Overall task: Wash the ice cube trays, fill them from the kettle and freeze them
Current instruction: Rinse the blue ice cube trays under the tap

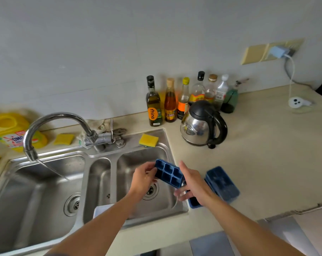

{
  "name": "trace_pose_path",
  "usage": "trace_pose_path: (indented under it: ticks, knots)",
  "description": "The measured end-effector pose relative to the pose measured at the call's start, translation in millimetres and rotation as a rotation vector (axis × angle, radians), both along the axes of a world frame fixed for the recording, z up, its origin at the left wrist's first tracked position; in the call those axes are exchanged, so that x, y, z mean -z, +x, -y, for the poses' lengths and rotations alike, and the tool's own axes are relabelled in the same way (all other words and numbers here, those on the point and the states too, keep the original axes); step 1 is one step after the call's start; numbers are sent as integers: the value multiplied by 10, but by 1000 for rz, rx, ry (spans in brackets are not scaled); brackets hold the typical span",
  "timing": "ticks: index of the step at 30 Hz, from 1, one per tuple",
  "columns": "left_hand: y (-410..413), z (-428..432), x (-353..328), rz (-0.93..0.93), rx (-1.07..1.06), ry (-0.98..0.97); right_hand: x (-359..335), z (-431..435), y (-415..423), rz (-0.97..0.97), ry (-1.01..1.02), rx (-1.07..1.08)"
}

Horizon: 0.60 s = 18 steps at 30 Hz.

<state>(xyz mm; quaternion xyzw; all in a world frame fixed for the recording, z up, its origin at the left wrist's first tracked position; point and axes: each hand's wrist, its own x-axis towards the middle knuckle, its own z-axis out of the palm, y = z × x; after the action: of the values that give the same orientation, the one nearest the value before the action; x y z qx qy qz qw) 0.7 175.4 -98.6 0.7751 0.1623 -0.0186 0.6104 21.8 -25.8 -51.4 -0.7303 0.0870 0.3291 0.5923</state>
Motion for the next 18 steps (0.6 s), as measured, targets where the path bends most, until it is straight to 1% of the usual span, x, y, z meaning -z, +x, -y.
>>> trace_pose_path:
  ticks: [2,4,6,10,12,14,18]
  knots:
    - [70,193,-89,-12,15,-36,-71,259,28,177,-150,-39]
    - [144,381,-155,-19,69,19,-117,570,36,361,-248,13]
    - [208,557,-179,-41,142,115,-124,898,45,479,-307,57]
    - [295,812,-110,-48,311,394,-81,1315,54,659,-462,25]
    - [324,937,-83,-65,377,500,-20,1433,26,707,-521,-8]
    - [355,1019,-50,-109,415,566,56,1500,-16,736,-567,-64]
    - [433,1070,8,-138,453,651,186,1526,-121,707,-596,-157]
